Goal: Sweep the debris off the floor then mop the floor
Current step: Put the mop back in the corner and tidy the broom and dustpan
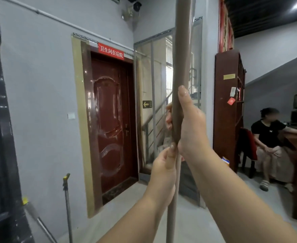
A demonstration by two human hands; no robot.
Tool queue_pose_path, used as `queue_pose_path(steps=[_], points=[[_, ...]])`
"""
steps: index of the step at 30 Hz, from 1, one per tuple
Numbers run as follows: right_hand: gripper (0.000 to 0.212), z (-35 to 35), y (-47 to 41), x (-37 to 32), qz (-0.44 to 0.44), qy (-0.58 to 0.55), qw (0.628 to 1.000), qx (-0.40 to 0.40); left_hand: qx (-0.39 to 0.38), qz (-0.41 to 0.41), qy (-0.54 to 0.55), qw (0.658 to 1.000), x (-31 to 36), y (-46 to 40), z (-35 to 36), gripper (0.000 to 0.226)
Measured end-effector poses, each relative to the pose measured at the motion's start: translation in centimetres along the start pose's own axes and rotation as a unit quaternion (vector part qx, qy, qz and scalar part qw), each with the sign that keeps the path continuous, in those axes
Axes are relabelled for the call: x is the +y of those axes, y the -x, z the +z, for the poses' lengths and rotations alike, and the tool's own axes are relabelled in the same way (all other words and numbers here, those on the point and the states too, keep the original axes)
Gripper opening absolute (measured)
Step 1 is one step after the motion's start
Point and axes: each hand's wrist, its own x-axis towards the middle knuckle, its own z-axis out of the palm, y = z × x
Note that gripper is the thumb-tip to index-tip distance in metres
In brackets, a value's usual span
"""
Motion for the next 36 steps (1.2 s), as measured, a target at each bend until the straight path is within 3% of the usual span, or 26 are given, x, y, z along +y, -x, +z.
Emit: queue_pose_path(steps=[4,11,16,19,24,27,31,36], points=[[0.039,-0.3,-7.1,5.2,-0.027,-0.002,1.0,-0.009,-0.006,0.014,0.001,1.0,-3.4,-8.7,-2.5,0.08],[0.039,-1.8,-19.4,14.1,-0.043,-0.016,0.999,-0.027,-0.032,0.053,0.021,0.998,-8.7,-22.6,-6.1,0.045],[0.043,-2.7,-28.5,23.9,-0.023,-0.028,0.997,-0.061,0.018,0.051,0.045,0.998,-15.0,-32.5,-10.4,0.062],[0.043,-3.0,-34.3,30.4,0.021,-0.066,0.994,-0.088,0.111,0.045,0.06,0.991,-18.8,-38.9,-13.3,0.075],[0.043,0.1,-42.8,40.3,0.092,-0.11,0.978,-0.151,0.198,0.073,-0.027,0.977,-21.8,-47.0,-20.0,0.032],[0.044,2.8,-46.6,44.3,0.111,-0.13,0.968,-0.183,0.28,0.036,-0.066,0.957,-23.0,-50.9,-24.8,0.042],[0.045,4.8,-51.5,49.4,0.098,-0.182,0.956,-0.207,0.309,0.021,-0.177,0.934,-24.4,-56.3,-29.8,0.077],[0.038,7.9,-57.6,55.0,0.098,-0.261,0.936,-0.216,0.307,0.052,-0.259,0.914,-24.6,-62.2,-36.0,0.071]])
